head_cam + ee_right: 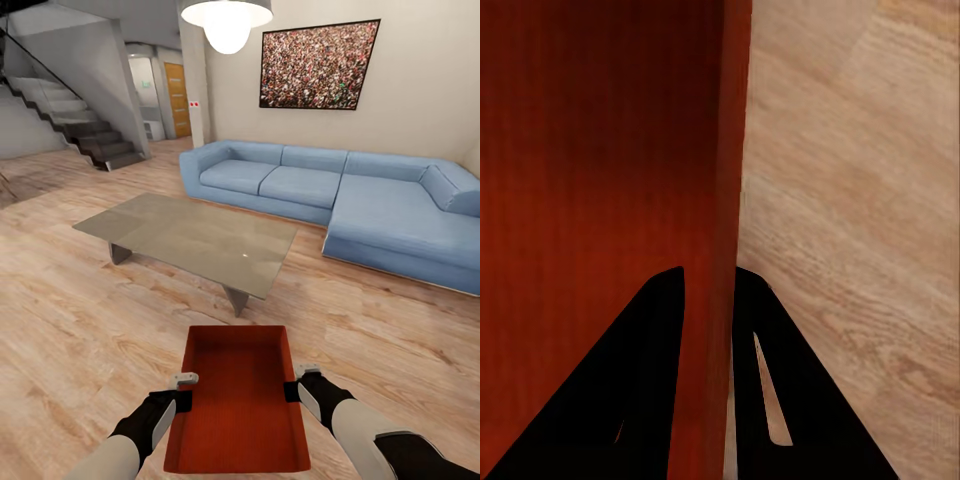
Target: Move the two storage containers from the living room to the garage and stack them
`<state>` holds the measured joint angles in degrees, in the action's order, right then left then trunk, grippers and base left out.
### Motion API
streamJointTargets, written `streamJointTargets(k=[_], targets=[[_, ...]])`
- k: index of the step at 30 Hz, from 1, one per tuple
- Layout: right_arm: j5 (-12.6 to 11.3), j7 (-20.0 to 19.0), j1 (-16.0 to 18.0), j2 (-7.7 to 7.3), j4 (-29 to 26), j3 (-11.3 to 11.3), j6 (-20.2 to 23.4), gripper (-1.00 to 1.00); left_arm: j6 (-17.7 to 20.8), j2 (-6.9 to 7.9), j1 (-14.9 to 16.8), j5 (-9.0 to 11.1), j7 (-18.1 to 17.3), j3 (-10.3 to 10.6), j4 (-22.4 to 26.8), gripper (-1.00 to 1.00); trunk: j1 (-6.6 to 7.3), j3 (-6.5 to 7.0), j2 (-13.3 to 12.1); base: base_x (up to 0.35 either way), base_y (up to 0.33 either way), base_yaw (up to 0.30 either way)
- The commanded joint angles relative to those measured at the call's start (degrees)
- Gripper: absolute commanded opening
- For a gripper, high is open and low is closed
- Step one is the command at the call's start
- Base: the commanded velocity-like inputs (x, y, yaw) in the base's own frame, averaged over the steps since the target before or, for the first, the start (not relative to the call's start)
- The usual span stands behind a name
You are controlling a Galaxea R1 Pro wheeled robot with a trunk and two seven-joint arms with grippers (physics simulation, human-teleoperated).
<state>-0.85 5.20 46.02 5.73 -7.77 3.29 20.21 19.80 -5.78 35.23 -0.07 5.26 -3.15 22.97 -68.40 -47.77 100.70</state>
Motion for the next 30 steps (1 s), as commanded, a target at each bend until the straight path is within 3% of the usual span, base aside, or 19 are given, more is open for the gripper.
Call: streamJointTargets(k=[1,30], targets=[[1.81,1.21,0.04,-0.45,-0.34,1.19,0.36,-1.00,0.33,-0.02,-0.03,0.60,0.45,0.17,-0.12,-1.00,0.01,-0.04,0.02,0.000,0.000,0.288],[1.81,1.21,0.04,-0.45,-0.35,1.19,0.36,-1.00,0.33,-0.02,-0.01,0.60,0.45,0.12,-0.12,-1.00,0.01,-0.04,0.02,0.000,0.000,0.288]])
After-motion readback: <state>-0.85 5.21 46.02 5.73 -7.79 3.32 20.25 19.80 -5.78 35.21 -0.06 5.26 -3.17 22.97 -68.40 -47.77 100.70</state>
